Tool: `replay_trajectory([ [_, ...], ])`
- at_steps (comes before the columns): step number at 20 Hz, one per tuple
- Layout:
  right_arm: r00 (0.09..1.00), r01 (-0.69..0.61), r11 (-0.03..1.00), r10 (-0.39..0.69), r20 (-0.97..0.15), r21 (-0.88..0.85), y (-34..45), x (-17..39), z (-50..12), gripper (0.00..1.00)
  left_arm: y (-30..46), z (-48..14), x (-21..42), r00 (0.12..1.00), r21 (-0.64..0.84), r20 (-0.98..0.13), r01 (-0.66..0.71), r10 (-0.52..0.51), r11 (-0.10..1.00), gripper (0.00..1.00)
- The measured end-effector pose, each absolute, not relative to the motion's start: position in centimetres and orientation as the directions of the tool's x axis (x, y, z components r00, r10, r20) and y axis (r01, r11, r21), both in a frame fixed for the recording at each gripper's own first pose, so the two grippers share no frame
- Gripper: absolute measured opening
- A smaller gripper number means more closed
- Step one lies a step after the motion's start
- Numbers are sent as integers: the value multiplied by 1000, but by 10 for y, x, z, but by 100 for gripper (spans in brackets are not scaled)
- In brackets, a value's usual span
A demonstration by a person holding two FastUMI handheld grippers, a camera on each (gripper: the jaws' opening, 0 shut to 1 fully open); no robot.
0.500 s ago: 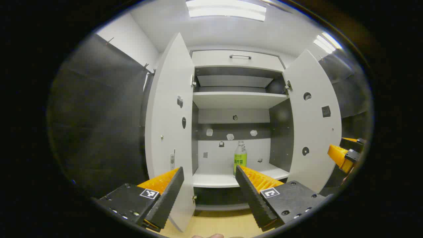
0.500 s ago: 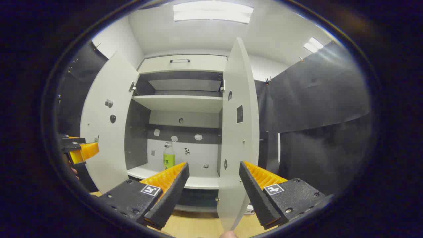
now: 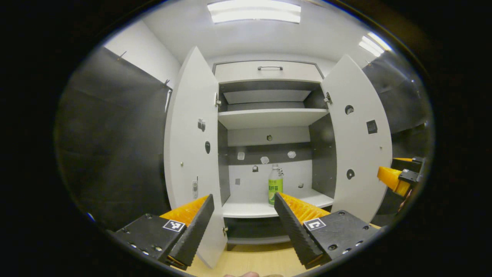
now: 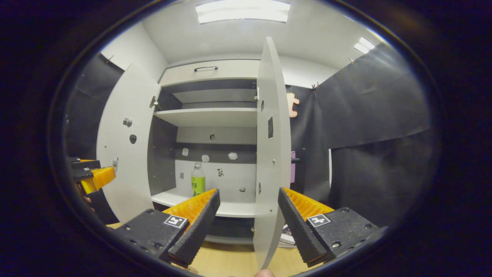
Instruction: Grasp the bottle in the cabinet with the left hand and place it on the coaster, then close the right door with the right hand and the left door with the left hand.
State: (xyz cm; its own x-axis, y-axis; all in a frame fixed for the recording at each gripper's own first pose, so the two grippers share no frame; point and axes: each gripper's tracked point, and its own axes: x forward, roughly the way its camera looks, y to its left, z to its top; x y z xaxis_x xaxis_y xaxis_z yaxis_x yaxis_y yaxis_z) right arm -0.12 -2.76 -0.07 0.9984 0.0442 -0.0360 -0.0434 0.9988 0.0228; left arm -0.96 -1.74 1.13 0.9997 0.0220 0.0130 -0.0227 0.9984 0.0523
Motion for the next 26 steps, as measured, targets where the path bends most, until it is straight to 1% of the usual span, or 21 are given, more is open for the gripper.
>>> replay_trajectory([
  [5,998,-41,999,42,-49,19,-38,-11,-6,99,-32,14,7,1000,2,17,5,-5,1000,99],
  [9,999,22,1000,-21,-40,16,-67,-16,-3,99,-47,12,35,1000,-11,11,30,-29,999,100],
  [10,998,41,999,-40,-43,12,-74,-17,-4,99,-52,13,45,999,-7,11,38,-38,999,96],
  [11,997,66,998,-66,-43,9,-84,-21,-5,99,-56,12,55,999,-2,9,48,-48,999,92],
  [12,995,93,996,-92,-40,7,-94,-26,-4,99,-61,11,66,998,2,8,59,-59,998,92],
  [14,988,149,989,-149,-29,1,-114,-37,-4,99,-72,8,88,996,5,12,87,-87,996,100],
  [15,984,179,984,-179,-23,-6,-124,-42,-4,99,-76,5,101,996,5,16,89,-89,996,100],
  [16,975,221,975,-222,-24,-16,-137,-46,-7,100,-80,2,114,996,9,13,92,-92,996,92],
  [17,964,264,964,-264,-26,-22,-150,-53,-8,97,-85,-1,126,995,15,5,100,-100,995,99],
  [19,947,321,947,-321,-22,-22,-165,-66,-7,99,-94,-7,149,993,18,-3,121,-121,993,92],
  [20,936,351,936,-351,-22,-22,-171,-72,-8,99,-98,-10,160,992,11,-6,127,-127,992,100],
  [21,926,377,926,-377,-22,-20,-177,-79,-8,96,-102,-12,171,991,2,-5,134,-134,991,100],
  [22,914,405,914,-406,-23,-19,-185,-86,-10,96,-105,-15,182,991,-8,-7,132,-132,991,100],
  [23,904,427,904,-428,-24,-19,-190,-92,-11,99,-107,-17,193,991,-13,1,132,-132,991,99],
  [26,871,490,872,-490,-31,-16,-201,-104,-13,97,-114,-22,220,992,-17,12,126,-126,992,100],
])
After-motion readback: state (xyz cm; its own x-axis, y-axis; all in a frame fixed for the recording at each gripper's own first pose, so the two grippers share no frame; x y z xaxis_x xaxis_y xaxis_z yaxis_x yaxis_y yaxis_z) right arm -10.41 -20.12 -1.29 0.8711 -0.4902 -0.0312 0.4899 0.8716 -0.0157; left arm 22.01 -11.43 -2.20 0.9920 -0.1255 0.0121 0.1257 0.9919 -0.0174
